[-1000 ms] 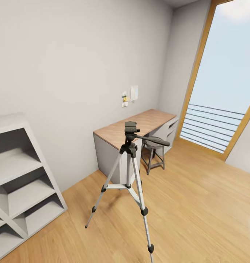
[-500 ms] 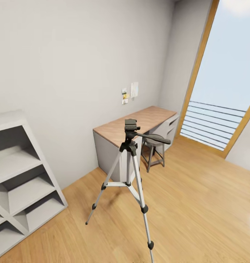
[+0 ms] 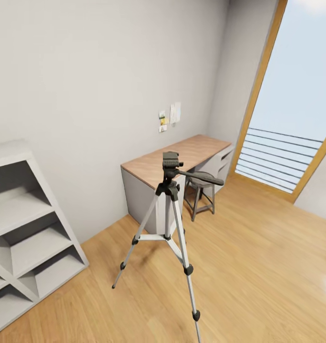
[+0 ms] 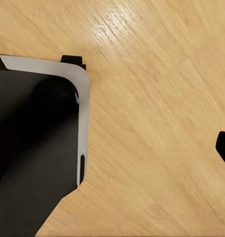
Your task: Attach the digital camera to the camera tripod in the bedroom.
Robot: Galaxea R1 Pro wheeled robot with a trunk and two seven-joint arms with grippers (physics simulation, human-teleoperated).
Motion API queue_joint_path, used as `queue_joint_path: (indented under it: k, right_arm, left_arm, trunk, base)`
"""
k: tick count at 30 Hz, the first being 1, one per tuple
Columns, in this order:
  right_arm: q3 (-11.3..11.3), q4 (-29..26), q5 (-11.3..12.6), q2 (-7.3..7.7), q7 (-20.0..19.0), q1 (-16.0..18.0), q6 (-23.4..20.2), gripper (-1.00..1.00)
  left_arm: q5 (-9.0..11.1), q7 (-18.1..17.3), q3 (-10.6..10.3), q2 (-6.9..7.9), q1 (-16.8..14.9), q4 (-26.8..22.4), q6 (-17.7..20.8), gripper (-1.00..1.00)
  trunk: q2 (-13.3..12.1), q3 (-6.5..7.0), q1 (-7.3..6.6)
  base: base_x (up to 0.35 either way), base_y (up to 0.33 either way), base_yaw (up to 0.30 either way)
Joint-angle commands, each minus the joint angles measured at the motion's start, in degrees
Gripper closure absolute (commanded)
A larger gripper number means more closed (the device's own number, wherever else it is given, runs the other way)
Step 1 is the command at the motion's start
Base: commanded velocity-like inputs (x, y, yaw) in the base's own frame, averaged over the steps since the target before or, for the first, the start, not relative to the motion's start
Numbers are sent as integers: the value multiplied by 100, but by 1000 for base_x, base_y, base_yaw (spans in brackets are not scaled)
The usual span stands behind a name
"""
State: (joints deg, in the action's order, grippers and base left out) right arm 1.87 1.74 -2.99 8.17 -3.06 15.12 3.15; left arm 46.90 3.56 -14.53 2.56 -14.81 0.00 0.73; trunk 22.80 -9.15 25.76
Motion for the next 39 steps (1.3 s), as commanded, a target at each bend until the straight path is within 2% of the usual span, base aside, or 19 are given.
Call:
queue_joint_path:
  k: [1, 11, 39]
  right_arm:
    - [15, 19, -29, 4, -10, 11, 31, -100]
    - [17, 19, -31, 9, -16, 11, 1, -100]
    - [23, 18, -44, -2, -70, 11, -40, -100]
  left_arm:
    - [30, 14, -50, 0, -5, 0, 7, 100]
    - [29, 13, -50, -6, -5, 0, -2, 100]
    - [35, 21, -42, -1, -5, 0, -12, 100]
  trunk:
    - [12, -21, 3]
    - [12, -84, 3]
    - [12, -91, 3]
  base:
    - [0, 0, 0]
    - [0, 0, 0]
    - [0, 0, 0]
